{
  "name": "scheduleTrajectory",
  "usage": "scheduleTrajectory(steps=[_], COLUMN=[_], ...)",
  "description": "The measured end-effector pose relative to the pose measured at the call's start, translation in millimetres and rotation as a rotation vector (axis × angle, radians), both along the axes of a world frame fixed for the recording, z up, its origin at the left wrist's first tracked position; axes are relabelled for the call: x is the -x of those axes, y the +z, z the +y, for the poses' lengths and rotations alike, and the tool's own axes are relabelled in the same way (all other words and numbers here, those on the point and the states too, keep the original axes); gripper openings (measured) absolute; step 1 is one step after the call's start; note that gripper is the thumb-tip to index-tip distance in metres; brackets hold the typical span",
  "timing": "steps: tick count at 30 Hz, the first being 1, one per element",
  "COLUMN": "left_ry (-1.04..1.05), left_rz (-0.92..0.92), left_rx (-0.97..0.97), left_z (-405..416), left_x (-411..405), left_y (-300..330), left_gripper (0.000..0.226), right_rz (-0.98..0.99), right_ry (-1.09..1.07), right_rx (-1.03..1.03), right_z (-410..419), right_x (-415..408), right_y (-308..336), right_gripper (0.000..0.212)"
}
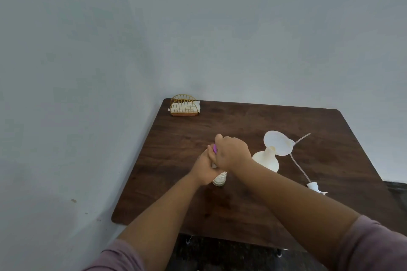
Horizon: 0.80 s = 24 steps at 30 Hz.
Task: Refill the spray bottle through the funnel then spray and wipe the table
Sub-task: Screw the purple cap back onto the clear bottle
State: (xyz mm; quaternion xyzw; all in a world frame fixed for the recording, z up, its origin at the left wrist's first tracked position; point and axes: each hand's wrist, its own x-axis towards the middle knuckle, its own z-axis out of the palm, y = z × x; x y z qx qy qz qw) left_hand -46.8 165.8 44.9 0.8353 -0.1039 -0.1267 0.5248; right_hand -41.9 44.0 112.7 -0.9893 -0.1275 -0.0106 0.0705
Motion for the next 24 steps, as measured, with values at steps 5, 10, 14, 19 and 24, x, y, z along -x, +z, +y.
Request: scheduleTrajectory(steps=[5,10,14,19,24], left_ry=[0.009,0.060,0.187,0.255,0.189], left_rz=[0.045,0.064,0.065,0.077,0.076], left_rx=[0.027,-0.029,-0.064,-0.073,-0.091], left_z=[-6.1,-6.2,-10.3,-16.3,-8.4], left_x=[6.1,8.2,14.0,21.6,9.4], left_y=[9.3,12.9,16.7,16.7,24.4], left_gripper=[0.068,0.074,0.062,0.053,0.056], right_rz=[0.117,0.301,0.353,0.388,0.377], right_ry=[-0.080,-0.098,-0.103,-0.073,-0.079], right_rx=[-0.165,-0.467,-0.623,-0.633,-0.554], right_z=[-7.1,-16.9,-23.4,-25.1,-20.0], right_x=[3.7,8.0,12.7,11.4,0.3], right_y=[-1.1,-0.3,-2.9,-10.1,-4.1], right_gripper=[0.053,0.068,0.080,0.072,0.056])
